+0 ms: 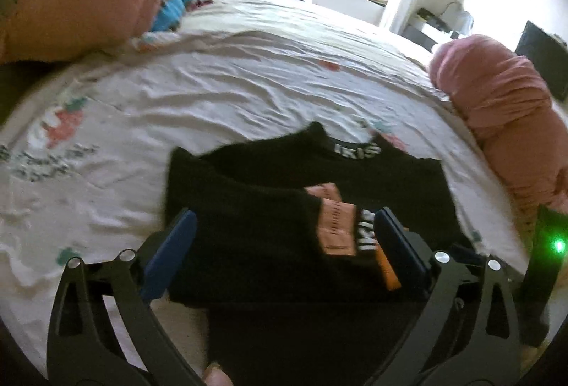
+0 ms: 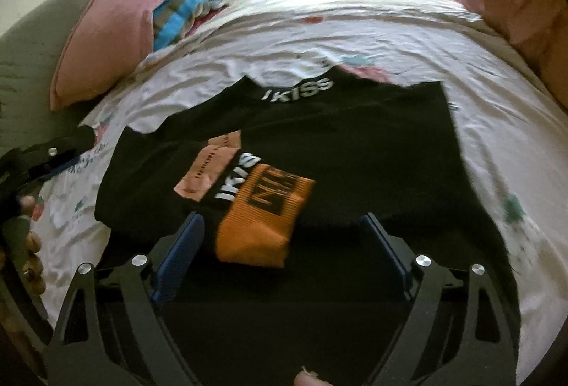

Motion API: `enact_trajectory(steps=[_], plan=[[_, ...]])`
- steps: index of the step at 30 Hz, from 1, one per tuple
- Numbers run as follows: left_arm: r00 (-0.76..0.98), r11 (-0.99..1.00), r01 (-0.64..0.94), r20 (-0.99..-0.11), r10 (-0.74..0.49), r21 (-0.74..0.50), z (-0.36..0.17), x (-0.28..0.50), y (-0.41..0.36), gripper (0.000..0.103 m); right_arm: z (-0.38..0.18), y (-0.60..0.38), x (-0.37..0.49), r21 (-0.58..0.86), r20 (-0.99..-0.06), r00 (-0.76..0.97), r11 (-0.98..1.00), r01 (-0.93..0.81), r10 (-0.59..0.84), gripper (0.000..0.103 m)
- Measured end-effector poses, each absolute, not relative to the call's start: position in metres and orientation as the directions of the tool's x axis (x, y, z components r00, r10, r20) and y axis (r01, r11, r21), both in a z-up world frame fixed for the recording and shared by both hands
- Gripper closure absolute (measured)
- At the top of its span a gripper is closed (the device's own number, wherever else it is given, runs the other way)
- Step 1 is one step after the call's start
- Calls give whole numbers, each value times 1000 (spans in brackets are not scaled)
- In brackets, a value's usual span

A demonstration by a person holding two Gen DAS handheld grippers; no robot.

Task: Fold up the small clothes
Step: 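Grasp the folded orange cuff with the right tool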

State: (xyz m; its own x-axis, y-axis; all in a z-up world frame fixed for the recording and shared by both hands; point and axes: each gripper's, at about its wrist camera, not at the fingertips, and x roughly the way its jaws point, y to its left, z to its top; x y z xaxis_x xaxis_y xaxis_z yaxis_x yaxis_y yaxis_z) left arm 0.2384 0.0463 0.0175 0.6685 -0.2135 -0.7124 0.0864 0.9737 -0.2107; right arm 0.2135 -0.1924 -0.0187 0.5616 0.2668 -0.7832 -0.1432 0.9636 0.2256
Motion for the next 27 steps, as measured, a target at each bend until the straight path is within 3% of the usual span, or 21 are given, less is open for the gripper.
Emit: enact_trajectory(steps=[4, 9, 11, 13, 15, 27], plan=[[675, 985, 60, -721, -160, -162, 19, 238, 54, 9, -31, -183, 233, 213, -815, 523, 969, -128, 248, 16], [680, 983, 14, -719, -142, -181, 21, 238, 71, 9, -52, -175, 247, 236, -841, 475, 965, -112, 261, 47], [681, 982, -10, -720, -132, -190, 20, 238, 78, 9, -54, -171, 247, 247, -835, 478, 961, -121, 274, 55], [679, 977, -40, -723, -127, -209, 19, 239, 88, 9, -51, -165, 246, 255, -818, 489, 954, -161, 301, 70], [681, 971, -66, -722, -124, -229, 19, 238, 98, 9, -46, -161, 244, 253, -807, 498, 948, -195, 318, 93], [705, 930, -180, -701, -105, -320, 22, 235, 143, 9, 57, -146, 240, 185, -643, 643, 899, -397, 416, 95]])
